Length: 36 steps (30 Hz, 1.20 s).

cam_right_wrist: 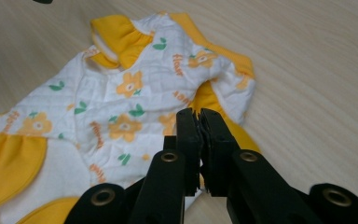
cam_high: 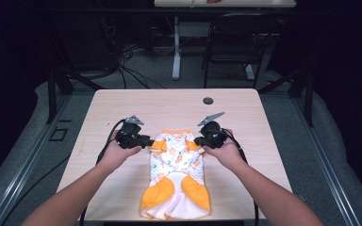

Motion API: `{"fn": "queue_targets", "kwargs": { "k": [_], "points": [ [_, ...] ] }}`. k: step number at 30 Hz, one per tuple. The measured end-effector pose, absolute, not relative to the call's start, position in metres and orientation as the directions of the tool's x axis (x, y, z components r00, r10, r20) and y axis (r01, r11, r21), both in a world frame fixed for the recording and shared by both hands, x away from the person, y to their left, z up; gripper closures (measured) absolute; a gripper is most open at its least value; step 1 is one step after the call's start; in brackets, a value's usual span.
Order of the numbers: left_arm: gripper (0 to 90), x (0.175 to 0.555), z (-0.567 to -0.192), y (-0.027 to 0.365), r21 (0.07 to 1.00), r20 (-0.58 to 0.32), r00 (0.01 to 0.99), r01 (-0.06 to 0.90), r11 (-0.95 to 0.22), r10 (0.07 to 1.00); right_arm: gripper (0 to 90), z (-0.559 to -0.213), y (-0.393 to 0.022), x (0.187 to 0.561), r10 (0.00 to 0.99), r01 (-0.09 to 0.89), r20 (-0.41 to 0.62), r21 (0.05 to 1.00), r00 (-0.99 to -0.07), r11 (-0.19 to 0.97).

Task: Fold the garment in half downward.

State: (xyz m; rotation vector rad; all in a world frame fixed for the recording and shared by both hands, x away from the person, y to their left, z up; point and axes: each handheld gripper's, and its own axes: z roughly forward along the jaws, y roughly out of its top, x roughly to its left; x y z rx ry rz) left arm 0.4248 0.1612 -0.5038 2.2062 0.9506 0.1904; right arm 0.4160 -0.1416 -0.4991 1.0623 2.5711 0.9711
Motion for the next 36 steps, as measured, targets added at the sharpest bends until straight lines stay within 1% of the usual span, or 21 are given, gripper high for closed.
{"fn": "queue_targets", "kwargs": {
  "k": [2,4,6,7,9,15,17,18,19,21,22,30,32,36],
  "points": [
    [69.3,0.437,-0.507,0.159,0.672,-0.164,0.717,0.584,-0.456,0.677,85.5,-0.503,-0.137,0.431,0.688,0.570,0.078,0.632,-0.721,0.525],
    [69.3,0.441,-0.509,0.158,0.670,-0.163,0.720,0.583,-0.460,0.675,85.1,-0.504,-0.136,0.435,0.686,0.571,0.080,0.628,-0.723,0.528],
    [69.4,0.446,-0.512,0.155,0.663,-0.152,0.712,0.588,-0.464,0.685,84.2,-0.507,-0.132,0.445,0.680,0.567,0.066,0.614,-0.730,0.550],
    [69.5,0.453,-0.516,0.153,0.656,-0.160,0.705,0.599,-0.459,0.691,84.2,-0.509,-0.131,0.448,0.684,0.574,0.083,0.621,-0.725,0.534],
    [69.5,0.458,-0.519,0.151,0.649,-0.150,0.700,0.602,-0.464,0.699,83.9,-0.511,-0.128,0.454,0.679,0.567,0.063,0.610,-0.731,0.554],
    [70.1,0.471,-0.525,0.148,0.649,-0.159,0.683,0.616,-0.446,0.713,83.0,-0.518,-0.124,0.466,0.691,0.583,0.067,0.600,-0.720,0.549],
    [70.1,0.477,-0.530,0.147,0.643,-0.158,0.679,0.622,-0.446,0.717,82.4,-0.521,-0.122,0.471,0.704,0.603,0.086,0.595,-0.705,0.531],
    [70.1,0.477,-0.530,0.147,0.643,-0.158,0.679,0.622,-0.446,0.717,82.4,-0.521,-0.122,0.471,0.704,0.603,0.086,0.595,-0.705,0.531],
    [69.9,0.481,-0.534,0.145,0.639,-0.155,0.660,0.635,-0.434,0.736,81.3,-0.524,-0.121,0.474,0.715,0.612,0.080,0.589,-0.695,0.528],
    [68.9,0.483,-0.538,0.143,0.633,-0.150,0.652,0.641,-0.435,0.743,78.5,-0.528,-0.120,0.475,0.723,0.612,0.073,0.594,-0.687,0.522],
    [68.5,0.484,-0.539,0.142,0.632,-0.150,0.656,0.639,-0.438,0.740,77.6,-0.529,-0.120,0.477,0.715,0.605,0.066,0.590,-0.696,0.535],
    [65.6,0.486,-0.545,0.135,0.630,-0.155,0.664,0.637,-0.445,0.731,75.6,-0.537,-0.123,0.484,0.732,0.626,0.070,0.578,-0.678,0.524],
    [65.3,0.487,-0.549,0.134,0.623,-0.157,0.656,0.646,-0.441,0.738,75.2,-0.539,-0.124,0.486,0.735,0.635,0.070,0.564,-0.674,0.528],
    [65.1,0.487,-0.554,0.134,0.617,-0.163,0.643,0.658,-0.431,0.748,74.7,-0.543,-0.123,0.487,0.738,0.639,0.081,0.568,-0.670,0.519]
  ]
}}
